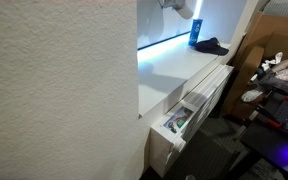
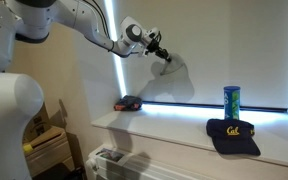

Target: Move the grey cap to the right and then back to the left

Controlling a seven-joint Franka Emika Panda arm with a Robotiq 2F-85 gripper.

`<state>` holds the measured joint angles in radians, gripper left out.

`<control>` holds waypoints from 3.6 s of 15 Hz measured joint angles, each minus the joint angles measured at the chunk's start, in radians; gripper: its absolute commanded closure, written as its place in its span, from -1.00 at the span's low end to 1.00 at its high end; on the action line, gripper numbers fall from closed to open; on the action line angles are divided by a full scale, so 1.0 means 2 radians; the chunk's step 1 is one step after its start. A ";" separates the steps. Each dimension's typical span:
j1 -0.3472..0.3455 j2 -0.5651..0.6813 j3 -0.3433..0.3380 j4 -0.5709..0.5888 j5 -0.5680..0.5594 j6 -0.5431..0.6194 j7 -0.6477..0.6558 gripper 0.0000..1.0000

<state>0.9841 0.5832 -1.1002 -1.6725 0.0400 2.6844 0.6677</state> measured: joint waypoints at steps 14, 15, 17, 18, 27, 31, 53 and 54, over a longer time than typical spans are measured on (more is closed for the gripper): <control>-0.306 -0.023 0.277 0.000 -0.009 -0.055 0.075 0.98; -0.321 -0.023 0.292 0.000 -0.016 -0.055 0.085 0.98; -0.344 -0.023 0.316 0.001 -0.032 -0.055 0.104 0.98; -0.353 -0.023 0.325 0.001 -0.039 -0.055 0.111 0.98; -0.390 -0.023 0.364 0.006 -0.066 -0.077 0.128 0.16; -0.391 -0.023 0.365 0.006 -0.066 -0.077 0.128 0.16; -0.374 0.055 0.387 0.082 -0.116 -0.093 0.288 -1.00; -0.374 0.055 0.388 0.083 -0.116 -0.092 0.289 -1.00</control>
<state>0.2354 0.6936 -0.3252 -1.5066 -0.1928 2.5005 1.2447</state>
